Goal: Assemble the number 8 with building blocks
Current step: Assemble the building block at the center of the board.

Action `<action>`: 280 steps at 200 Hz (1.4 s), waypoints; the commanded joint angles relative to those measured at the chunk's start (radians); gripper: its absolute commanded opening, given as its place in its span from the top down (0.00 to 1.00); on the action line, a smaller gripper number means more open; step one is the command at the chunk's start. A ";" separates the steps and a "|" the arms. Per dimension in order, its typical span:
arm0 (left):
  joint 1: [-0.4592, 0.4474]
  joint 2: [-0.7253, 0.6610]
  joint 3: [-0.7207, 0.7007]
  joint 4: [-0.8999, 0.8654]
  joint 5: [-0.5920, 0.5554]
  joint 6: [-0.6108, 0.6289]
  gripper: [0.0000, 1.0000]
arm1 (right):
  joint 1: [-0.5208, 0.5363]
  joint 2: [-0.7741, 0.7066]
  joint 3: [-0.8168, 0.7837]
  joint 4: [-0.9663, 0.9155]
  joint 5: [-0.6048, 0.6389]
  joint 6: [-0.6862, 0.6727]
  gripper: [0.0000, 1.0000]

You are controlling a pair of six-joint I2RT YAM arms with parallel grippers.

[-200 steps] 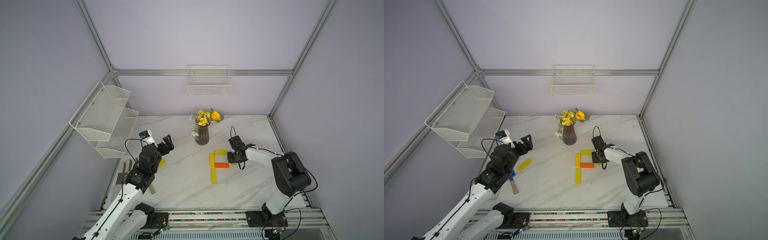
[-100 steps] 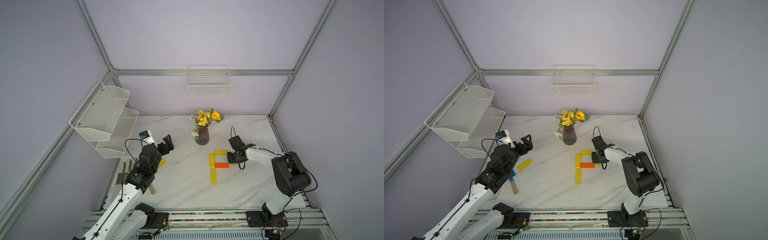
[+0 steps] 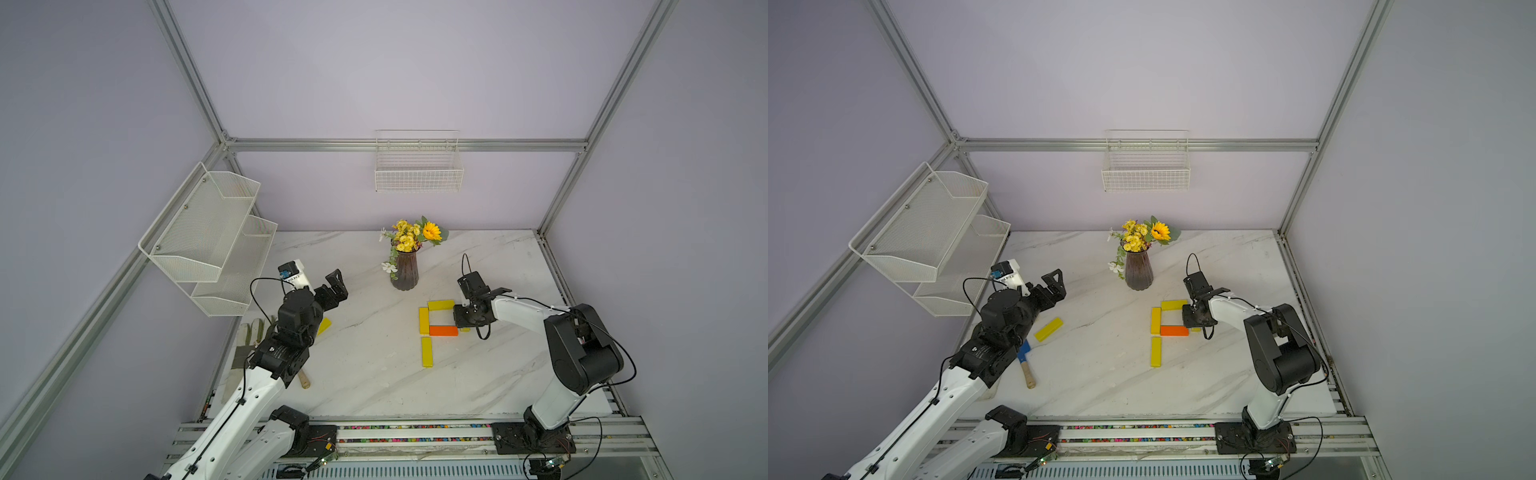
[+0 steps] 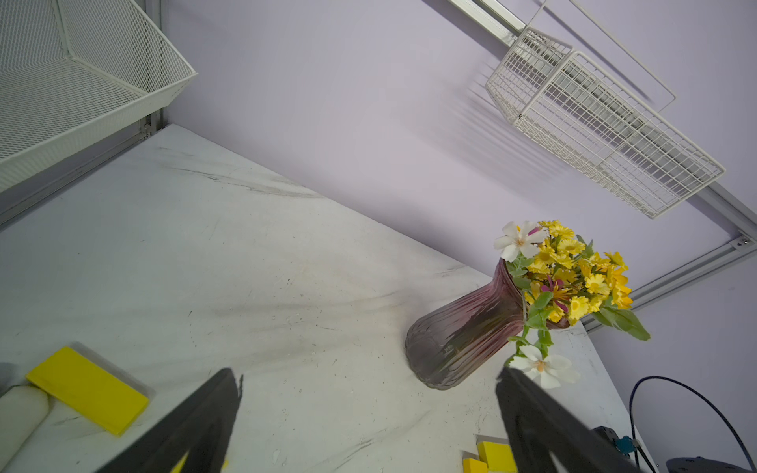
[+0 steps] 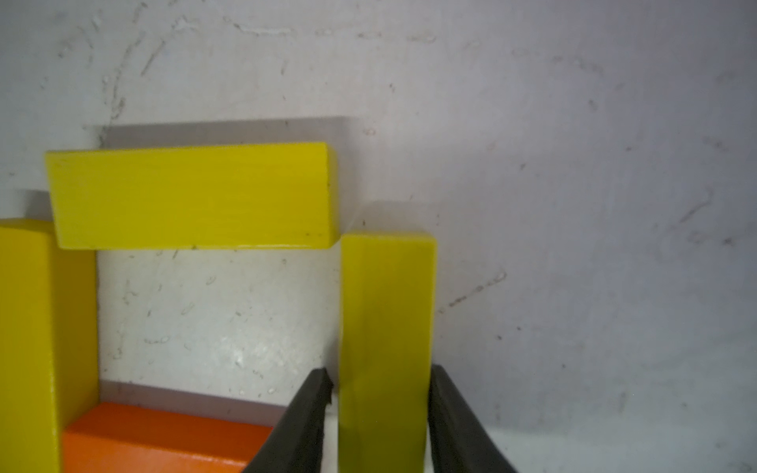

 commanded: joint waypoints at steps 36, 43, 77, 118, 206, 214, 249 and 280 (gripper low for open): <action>-0.002 -0.018 0.006 0.038 0.000 0.006 0.00 | -0.003 -0.086 -0.005 -0.040 -0.010 0.014 0.54; -0.001 -0.018 0.006 0.037 0.001 0.006 0.00 | -0.003 -0.100 -0.004 -0.041 -0.008 0.018 0.54; -0.002 -0.014 0.006 0.040 0.007 0.003 0.00 | -0.002 -0.153 0.013 -0.039 0.116 0.066 0.54; -0.001 -0.020 0.002 0.041 0.008 0.001 0.00 | -0.021 -0.105 0.024 -0.026 0.200 0.088 0.71; -0.002 -0.020 0.000 0.045 0.011 0.001 0.00 | -0.033 -0.015 0.004 0.044 0.147 0.069 0.72; -0.002 -0.019 0.000 0.046 0.011 0.001 0.00 | -0.032 -0.012 0.005 0.047 0.142 0.071 0.72; -0.002 -0.019 0.000 0.045 0.011 0.002 0.00 | -0.033 -0.006 0.003 0.058 0.108 0.066 0.72; -0.002 -0.025 -0.001 0.042 0.011 0.001 0.00 | -0.032 -0.011 0.000 0.056 0.092 0.069 0.71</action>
